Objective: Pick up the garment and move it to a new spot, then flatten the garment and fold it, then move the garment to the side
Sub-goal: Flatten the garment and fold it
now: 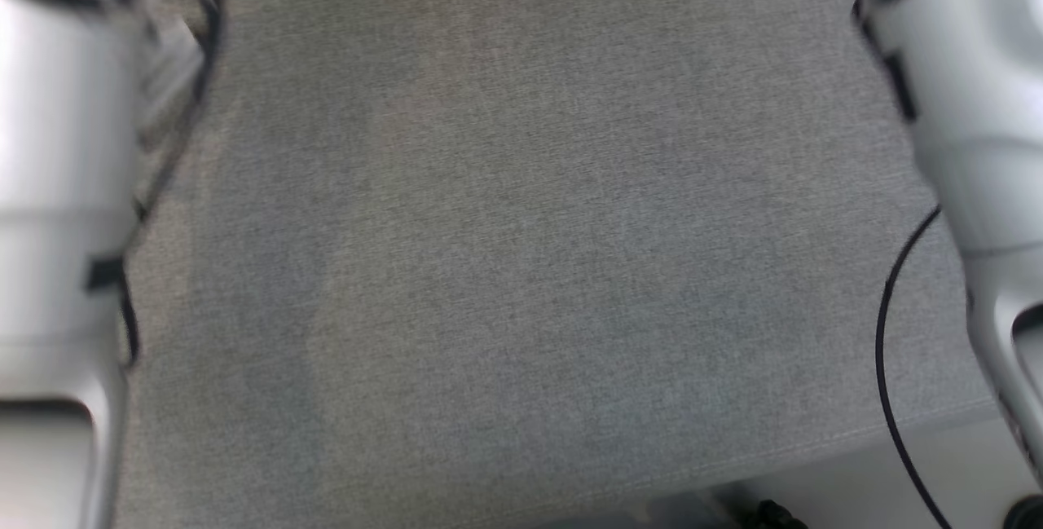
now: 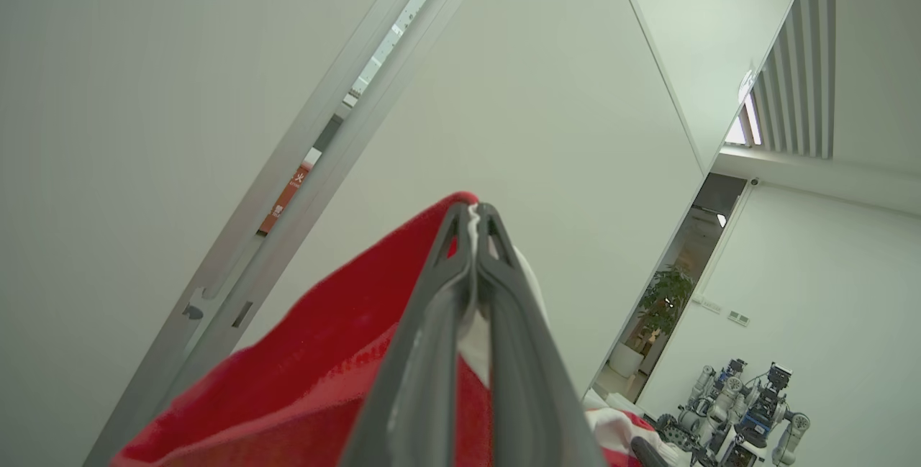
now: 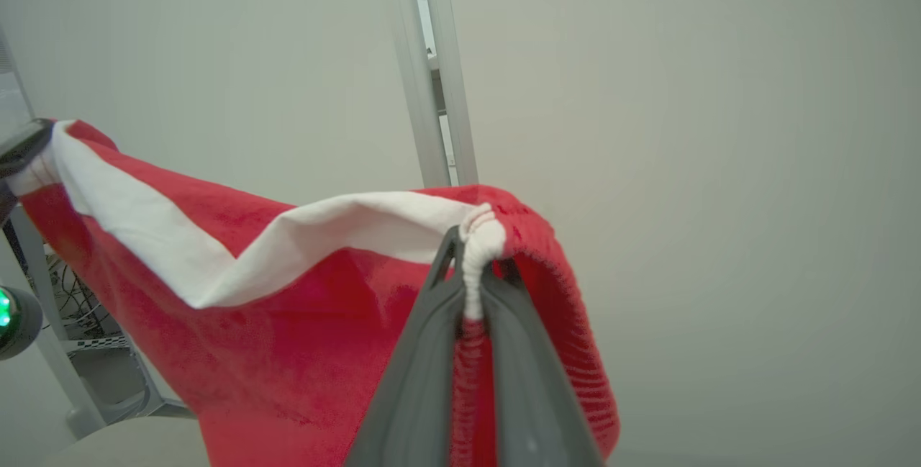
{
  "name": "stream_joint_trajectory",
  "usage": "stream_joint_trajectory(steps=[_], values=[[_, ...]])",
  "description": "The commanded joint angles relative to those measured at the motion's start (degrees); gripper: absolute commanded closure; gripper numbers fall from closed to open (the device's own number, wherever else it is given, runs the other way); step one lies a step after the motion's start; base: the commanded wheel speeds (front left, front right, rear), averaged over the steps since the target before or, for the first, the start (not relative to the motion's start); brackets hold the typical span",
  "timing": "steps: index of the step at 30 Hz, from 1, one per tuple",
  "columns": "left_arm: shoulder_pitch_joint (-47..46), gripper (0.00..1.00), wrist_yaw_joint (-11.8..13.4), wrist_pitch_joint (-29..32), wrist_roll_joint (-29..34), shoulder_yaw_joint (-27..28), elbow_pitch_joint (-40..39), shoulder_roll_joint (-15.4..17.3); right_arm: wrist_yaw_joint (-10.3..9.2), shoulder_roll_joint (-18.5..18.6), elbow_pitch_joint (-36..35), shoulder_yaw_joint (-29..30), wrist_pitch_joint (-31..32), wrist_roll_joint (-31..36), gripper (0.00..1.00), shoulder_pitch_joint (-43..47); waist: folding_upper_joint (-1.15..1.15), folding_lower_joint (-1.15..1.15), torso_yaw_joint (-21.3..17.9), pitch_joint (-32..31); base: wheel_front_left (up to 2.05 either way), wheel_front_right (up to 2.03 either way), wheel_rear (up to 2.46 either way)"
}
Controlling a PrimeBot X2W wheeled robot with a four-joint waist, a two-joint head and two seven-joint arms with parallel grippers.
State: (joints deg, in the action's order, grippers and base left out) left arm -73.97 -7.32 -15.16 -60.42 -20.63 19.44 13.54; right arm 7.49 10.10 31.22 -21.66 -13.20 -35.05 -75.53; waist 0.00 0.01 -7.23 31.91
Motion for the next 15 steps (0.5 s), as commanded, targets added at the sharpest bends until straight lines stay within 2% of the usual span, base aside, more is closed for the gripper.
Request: stream_joint_trajectory(steps=[1, 8, 13, 15], values=[[4.2, 1.00, -0.2, 0.1, -0.5, -0.5, -1.4, 0.2, 0.02, 1.0, 0.1, -2.1, 0.1, -1.6, 1.00, 2.7, 0.00, -0.01, 1.4, -0.4, 0.00, 0.00, 0.00], [28.9, 1.00, -0.2, 0.1, -5.4, -0.8, -11.6, 1.7, 0.02, 6.1, -4.0, -11.8, 2.2, -11.3, 1.00, 17.2, 0.00, -0.01, 2.8, -3.7, 0.00, 0.00, 0.00], [44.4, 1.00, -0.2, 0.1, -8.2, -0.5, -19.1, 3.1, 0.02, 11.4, -8.4, -16.1, 4.8, -13.8, 1.00, 26.4, 0.00, -0.01, 3.6, -7.7, 0.00, 0.00, 0.00], [49.6, 1.00, -0.2, 0.1, -8.8, 0.5, -21.3, 3.0, 0.02, 12.6, -9.5, -15.9, 4.7, -14.7, 1.00, 29.5, 0.00, -0.01, 4.1, -9.4, 0.00, 0.00, 0.00]])
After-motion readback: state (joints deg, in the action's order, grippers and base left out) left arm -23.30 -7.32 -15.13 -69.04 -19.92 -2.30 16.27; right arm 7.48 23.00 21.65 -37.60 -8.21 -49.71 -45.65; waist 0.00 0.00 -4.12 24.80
